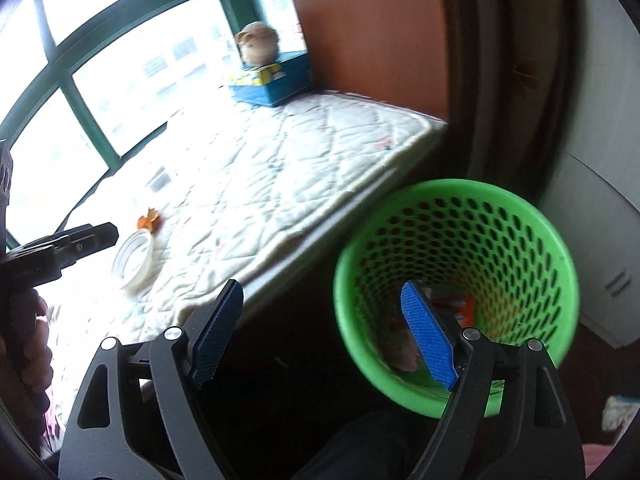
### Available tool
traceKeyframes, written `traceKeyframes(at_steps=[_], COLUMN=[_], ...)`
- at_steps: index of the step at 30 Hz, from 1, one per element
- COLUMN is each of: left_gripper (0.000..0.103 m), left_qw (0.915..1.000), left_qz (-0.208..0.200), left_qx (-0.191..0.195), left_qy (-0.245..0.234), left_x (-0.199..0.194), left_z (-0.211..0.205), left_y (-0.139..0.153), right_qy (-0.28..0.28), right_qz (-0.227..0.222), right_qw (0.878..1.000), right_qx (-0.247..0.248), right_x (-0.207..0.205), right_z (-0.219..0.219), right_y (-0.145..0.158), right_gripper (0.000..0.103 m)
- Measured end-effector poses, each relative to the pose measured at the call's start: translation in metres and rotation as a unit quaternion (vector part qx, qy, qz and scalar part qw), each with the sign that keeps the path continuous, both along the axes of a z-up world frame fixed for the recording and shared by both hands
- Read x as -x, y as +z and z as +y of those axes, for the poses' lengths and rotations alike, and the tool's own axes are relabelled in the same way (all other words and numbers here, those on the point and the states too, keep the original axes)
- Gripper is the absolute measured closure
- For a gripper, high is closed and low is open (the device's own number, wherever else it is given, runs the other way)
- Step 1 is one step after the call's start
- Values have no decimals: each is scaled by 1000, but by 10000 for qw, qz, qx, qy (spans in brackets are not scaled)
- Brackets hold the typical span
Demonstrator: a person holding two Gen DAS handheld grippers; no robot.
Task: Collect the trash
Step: 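Move both tools back over the mattress toward the white lids, then grasp the clear round lid with the left tool while the right tool grasps the white lid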
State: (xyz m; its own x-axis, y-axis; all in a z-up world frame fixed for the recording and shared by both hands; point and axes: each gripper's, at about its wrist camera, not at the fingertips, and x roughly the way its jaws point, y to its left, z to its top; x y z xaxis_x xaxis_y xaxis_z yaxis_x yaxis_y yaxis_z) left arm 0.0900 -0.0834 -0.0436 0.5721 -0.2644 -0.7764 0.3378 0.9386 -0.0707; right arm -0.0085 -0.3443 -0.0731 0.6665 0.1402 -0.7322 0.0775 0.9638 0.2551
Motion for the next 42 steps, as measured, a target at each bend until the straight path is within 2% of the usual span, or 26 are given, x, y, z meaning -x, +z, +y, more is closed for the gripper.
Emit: traceKeyframes(at_steps=[10, 15, 19, 25, 42], left_gripper=[8, 7, 7, 7, 7], left_qw=[9945, 9896, 9883, 9892, 9905], left_qz=[26, 95, 211, 472, 819], left_qx=[-268, -480, -544, -375, -334], left_qy=[1014, 1351, 1411, 1339, 1056], left_x=[-20, -29, -38, -48, -73], left_z=[106, 155, 184, 209, 225], left_y=[-14, -26, -37, -55, -91], right_qy=[706, 985, 1165, 1409, 1865], right_qz=[56, 79, 119, 169, 393], right_qw=[9975, 9950, 9930, 9895, 9803], right_qx=[81, 140, 169, 288, 516], right_x=[-32, -42, -50, -61, -92], right_z=[72, 101, 123, 154, 216], right_y=[1, 1, 1, -1, -17], right_gripper=[21, 20, 19, 19, 19])
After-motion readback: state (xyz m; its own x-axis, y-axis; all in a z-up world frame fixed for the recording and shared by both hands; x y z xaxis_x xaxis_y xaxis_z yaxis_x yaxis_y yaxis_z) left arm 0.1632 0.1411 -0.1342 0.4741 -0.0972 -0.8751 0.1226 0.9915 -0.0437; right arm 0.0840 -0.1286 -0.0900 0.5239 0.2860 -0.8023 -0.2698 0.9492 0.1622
